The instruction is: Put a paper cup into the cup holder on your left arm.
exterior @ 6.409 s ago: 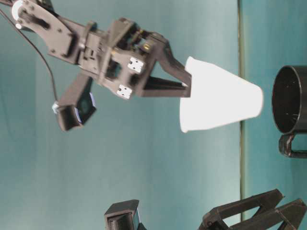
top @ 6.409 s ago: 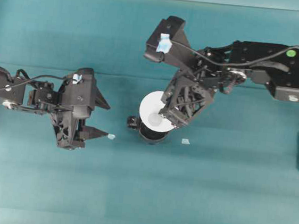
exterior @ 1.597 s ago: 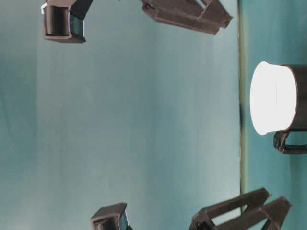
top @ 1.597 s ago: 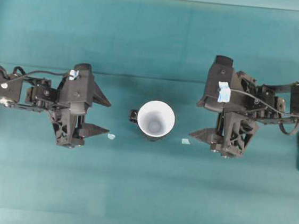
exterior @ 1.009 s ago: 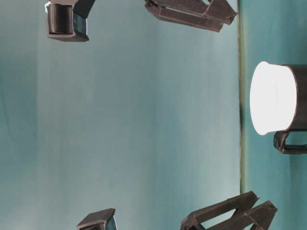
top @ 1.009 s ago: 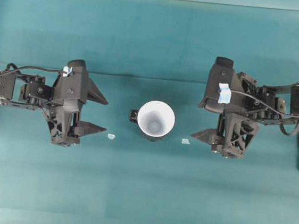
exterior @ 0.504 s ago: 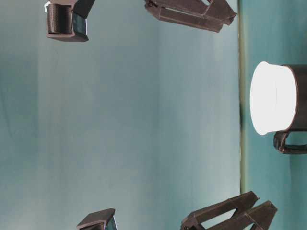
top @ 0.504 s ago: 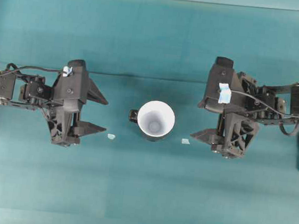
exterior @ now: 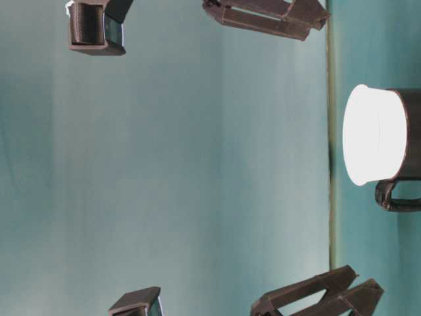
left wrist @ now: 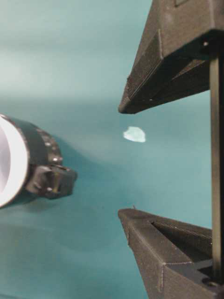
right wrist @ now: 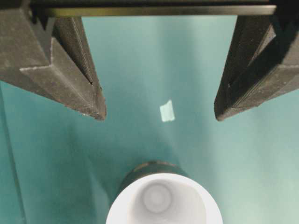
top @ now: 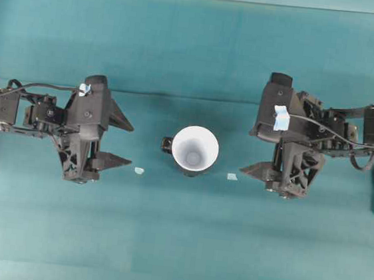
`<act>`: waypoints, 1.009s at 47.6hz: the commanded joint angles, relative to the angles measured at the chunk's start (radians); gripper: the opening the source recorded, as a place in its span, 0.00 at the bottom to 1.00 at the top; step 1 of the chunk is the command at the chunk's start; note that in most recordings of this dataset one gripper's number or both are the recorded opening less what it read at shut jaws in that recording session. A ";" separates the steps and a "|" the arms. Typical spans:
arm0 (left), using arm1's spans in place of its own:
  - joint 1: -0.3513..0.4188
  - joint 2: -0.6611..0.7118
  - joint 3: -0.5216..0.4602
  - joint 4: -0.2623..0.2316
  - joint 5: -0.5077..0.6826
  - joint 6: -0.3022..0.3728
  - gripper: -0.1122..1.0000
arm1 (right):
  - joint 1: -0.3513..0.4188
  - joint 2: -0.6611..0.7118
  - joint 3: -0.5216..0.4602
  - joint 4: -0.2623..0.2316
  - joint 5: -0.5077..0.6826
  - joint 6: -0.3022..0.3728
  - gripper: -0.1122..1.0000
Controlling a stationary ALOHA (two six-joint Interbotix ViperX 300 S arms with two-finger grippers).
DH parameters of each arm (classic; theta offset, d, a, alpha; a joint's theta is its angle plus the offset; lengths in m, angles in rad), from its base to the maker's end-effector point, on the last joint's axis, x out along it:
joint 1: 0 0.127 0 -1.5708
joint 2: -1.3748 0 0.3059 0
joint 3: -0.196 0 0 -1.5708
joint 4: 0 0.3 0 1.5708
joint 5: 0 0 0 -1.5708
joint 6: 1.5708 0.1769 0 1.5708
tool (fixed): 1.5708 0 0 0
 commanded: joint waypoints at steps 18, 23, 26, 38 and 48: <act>-0.008 -0.002 -0.008 0.002 -0.003 -0.002 0.89 | 0.003 -0.018 0.006 -0.002 -0.038 -0.006 0.93; -0.008 0.000 -0.009 0.002 -0.005 -0.002 0.89 | 0.002 -0.025 0.015 -0.003 -0.074 -0.008 0.93; -0.009 0.000 -0.008 0.002 -0.005 -0.002 0.89 | 0.003 -0.031 0.025 -0.003 -0.095 -0.009 0.93; -0.020 0.002 -0.011 0.002 -0.003 0.002 0.89 | 0.003 -0.084 0.089 -0.002 -0.155 -0.008 0.93; -0.031 0.006 -0.017 0.000 0.009 0.002 0.89 | 0.003 -0.115 0.115 -0.003 -0.179 -0.011 0.93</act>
